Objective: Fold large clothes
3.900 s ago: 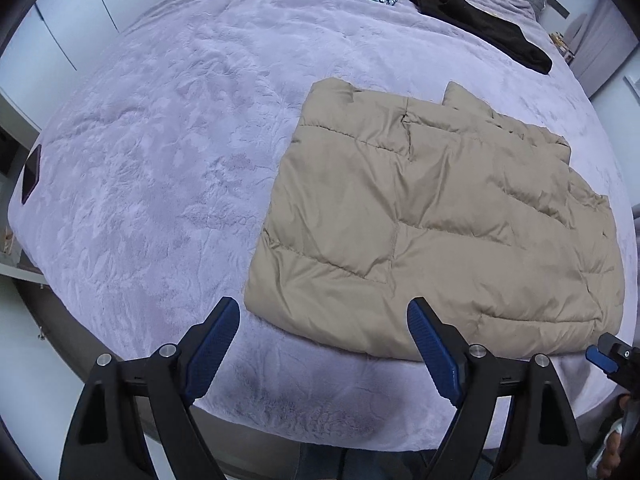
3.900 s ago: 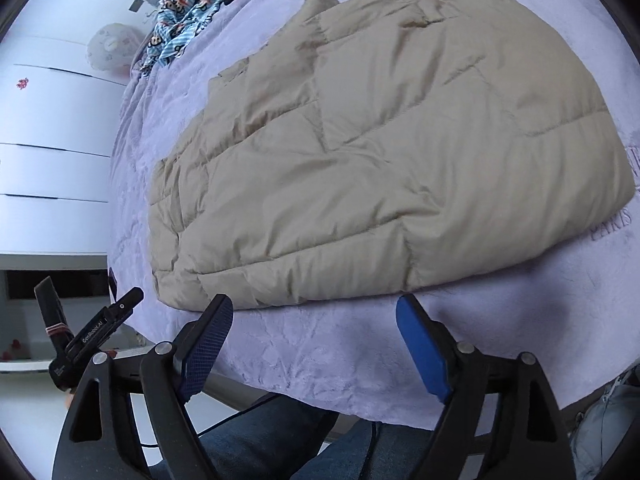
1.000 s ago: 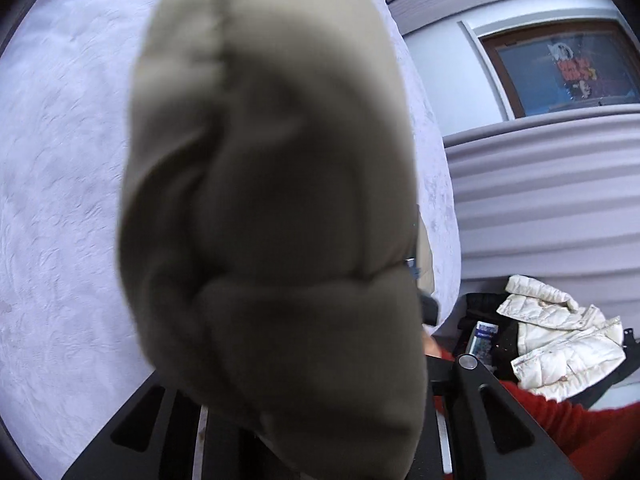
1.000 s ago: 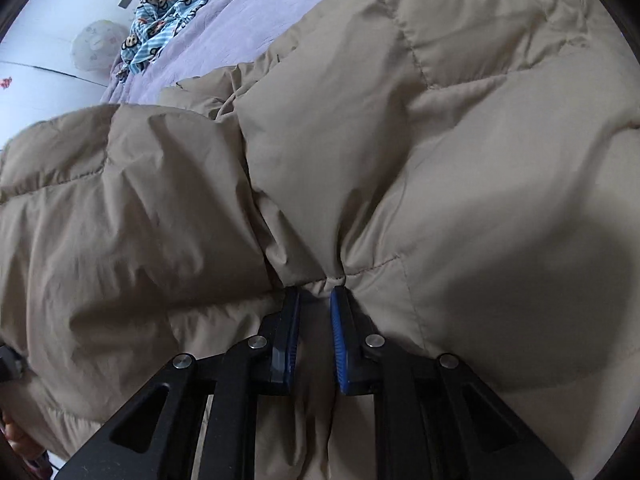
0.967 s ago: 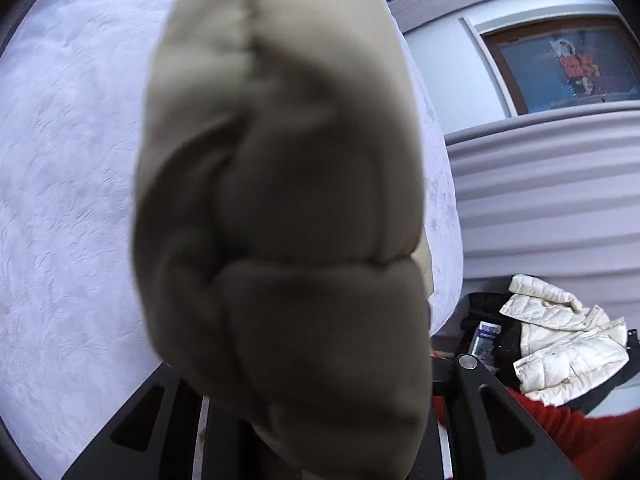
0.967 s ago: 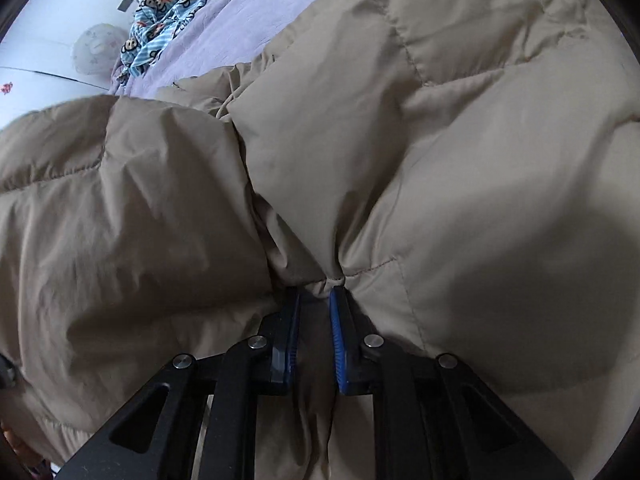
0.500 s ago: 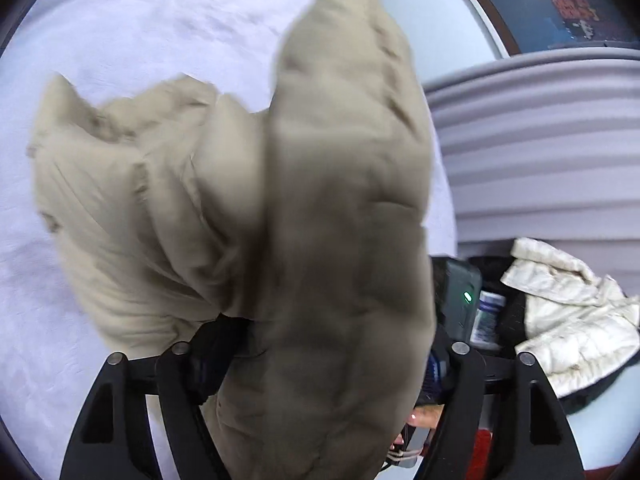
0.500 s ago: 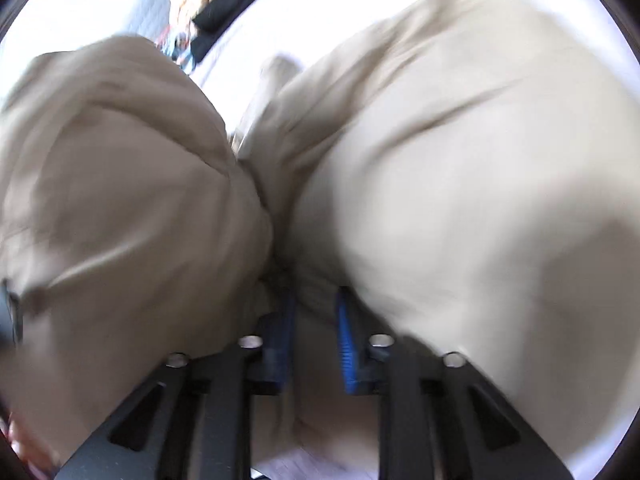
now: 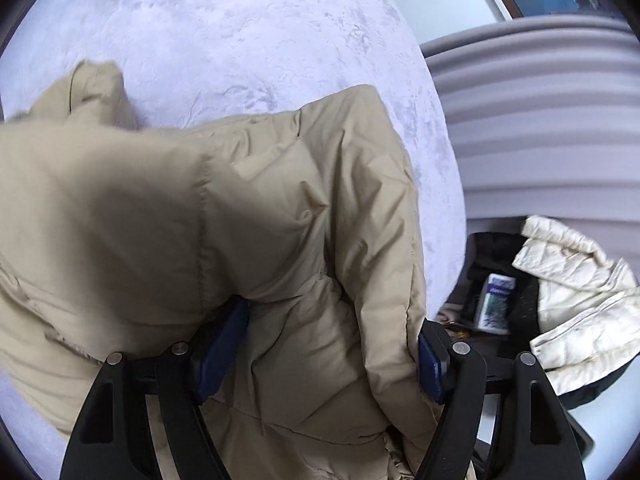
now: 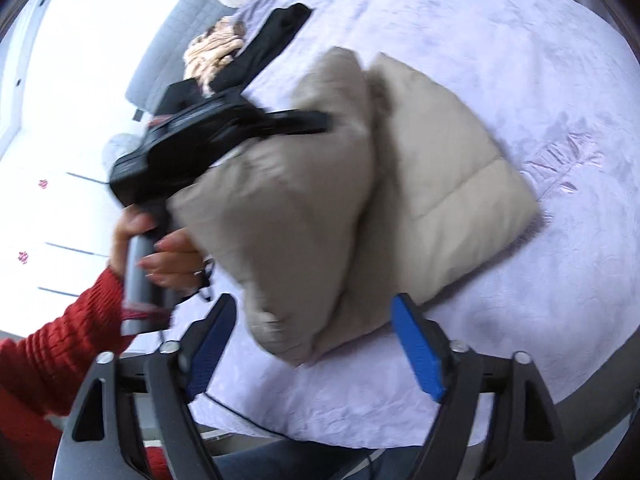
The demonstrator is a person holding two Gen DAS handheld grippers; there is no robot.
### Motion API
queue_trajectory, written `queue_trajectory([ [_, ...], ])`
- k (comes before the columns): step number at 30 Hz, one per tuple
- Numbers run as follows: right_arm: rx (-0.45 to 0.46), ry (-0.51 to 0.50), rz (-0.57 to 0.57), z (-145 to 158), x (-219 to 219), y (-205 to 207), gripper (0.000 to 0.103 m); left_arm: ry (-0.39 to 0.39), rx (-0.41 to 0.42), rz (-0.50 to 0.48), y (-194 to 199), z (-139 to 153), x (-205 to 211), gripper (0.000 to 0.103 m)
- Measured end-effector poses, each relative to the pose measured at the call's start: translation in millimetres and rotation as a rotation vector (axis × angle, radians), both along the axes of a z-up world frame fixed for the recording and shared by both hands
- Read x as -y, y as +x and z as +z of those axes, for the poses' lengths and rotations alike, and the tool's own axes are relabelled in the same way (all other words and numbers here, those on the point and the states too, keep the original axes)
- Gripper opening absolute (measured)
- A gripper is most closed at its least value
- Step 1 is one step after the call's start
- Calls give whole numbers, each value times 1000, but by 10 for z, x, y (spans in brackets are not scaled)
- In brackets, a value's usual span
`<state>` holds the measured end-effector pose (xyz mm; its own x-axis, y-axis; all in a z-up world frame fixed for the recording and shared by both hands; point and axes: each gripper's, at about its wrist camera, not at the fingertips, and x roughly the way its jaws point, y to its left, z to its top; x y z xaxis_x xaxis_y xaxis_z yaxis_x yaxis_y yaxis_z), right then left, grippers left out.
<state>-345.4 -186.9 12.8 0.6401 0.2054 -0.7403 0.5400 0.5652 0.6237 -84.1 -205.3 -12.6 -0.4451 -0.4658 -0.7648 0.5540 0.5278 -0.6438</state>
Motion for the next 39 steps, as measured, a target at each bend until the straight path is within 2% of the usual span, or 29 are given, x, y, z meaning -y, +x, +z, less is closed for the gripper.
queue_trajectory([
  [1, 9, -6, 13, 11, 31, 110, 86, -14, 35, -1, 52, -43, 140, 75],
  [3, -2, -42, 5, -9, -21, 239, 86, -74, 143, 11, 33, 206, 156, 75],
  [4, -41, -77, -22, -44, 8, 349, 86, -98, 220, 27, 23, 373, 112, 75],
  [5, -61, -96, -41, -46, -15, 460, 81, -111, 304, 53, 36, 523, 13, 75],
  [6, -62, -111, -64, -57, 35, 522, 52, -112, 391, 84, 66, 621, -132, 75],
  [7, -59, -125, -73, -56, 74, 568, 32, -103, 476, 121, 124, 689, -241, 75],
  [8, -82, -146, -67, -56, 94, 611, 20, -84, 542, 157, 198, 705, -355, 75],
  [9, -95, -179, -70, -39, 113, 616, 17, -49, 597, 195, 296, 670, -477, 75],
  [11, -99, -234, -66, 16, 130, 564, 15, 40, 649, 248, 508, 471, -649, 75],
  [13, -110, -272, -75, 12, 130, 470, 14, 110, 625, 289, 754, 163, -794, 75],
  [15, -124, -275, -98, -1, 202, 374, 14, 120, 574, 318, 757, -59, -698, 75],
  [17, -141, -257, -118, -24, 311, 279, 14, 123, 613, 309, 568, -162, -459, 75],
  [20, -170, -250, -145, -55, 405, 103, 14, 109, 696, 237, 303, -205, -98, 75],
  [24, -199, -247, -196, -246, 706, -171, 14, 88, 736, 177, 82, -241, 411, 76],
  [29, -193, -156, -248, -707, 1173, -339, 18, 134, 726, 208, 99, -422, 683, 76],
  [32, -176, -30, -233, -887, 1419, -323, 22, 147, 727, 202, 113, -462, 677, 76],
  [34, -180, 28, -223, -835, 1530, -379, 31, 150, 733, 200, 101, -463, 655, 76],
  [35, -196, 20, -227, -759, 1574, -432, 41, 150, 733, 202, 98, -462, 644, 76],
  [37, -199, -64, -244, -459, 1631, -562, 48, 141, 728, 214, 92, -452, 618, 77],
  [39, -123, -129, -241, -142, 1699, -604, 65, 139, 728, 222, 92, -461, 604, 78],
])
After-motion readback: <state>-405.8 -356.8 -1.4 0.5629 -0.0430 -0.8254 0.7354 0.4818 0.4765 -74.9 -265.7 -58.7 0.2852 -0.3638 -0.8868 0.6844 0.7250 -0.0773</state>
